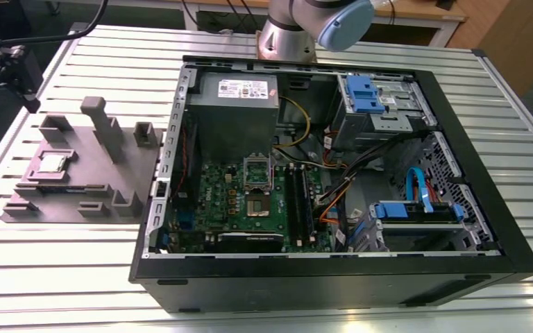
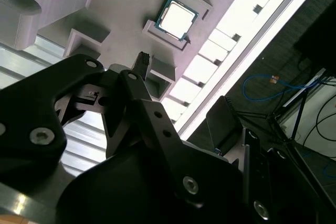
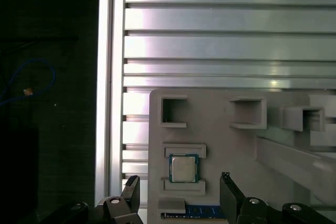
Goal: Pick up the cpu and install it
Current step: 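Pick up the cpu and move it towards the insertion slot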
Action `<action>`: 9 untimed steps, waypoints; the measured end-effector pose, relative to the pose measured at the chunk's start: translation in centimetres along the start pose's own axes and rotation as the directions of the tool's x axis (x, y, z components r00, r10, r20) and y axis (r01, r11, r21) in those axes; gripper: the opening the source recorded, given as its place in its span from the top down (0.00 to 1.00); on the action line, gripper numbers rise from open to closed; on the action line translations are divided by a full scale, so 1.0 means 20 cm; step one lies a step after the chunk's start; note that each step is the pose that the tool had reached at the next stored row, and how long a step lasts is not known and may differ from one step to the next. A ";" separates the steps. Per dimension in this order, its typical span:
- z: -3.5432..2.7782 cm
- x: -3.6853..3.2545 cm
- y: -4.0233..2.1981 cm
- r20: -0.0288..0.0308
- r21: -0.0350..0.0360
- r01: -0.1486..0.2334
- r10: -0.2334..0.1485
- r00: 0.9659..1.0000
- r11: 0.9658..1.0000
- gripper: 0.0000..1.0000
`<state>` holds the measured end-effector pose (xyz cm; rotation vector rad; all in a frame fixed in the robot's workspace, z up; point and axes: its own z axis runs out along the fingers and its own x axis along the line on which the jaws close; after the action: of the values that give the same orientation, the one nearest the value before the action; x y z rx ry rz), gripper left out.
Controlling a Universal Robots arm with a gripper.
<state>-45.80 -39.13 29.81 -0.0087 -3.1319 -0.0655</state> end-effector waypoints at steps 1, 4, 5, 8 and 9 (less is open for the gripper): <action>0.001 0.000 0.000 0.000 0.000 0.000 0.000 1.000 1.000 0.29; 0.004 0.000 0.000 0.000 0.000 0.000 0.000 1.000 1.000 0.29; 0.005 0.000 0.000 0.000 0.000 0.000 0.000 1.000 1.000 0.29; 0.008 0.000 0.000 0.000 0.000 0.000 0.000 1.000 1.000 0.29; 0.009 0.000 0.000 0.000 0.000 0.000 0.000 1.000 1.000 0.29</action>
<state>-45.80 -39.13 29.62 -0.0087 -3.1320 -0.0655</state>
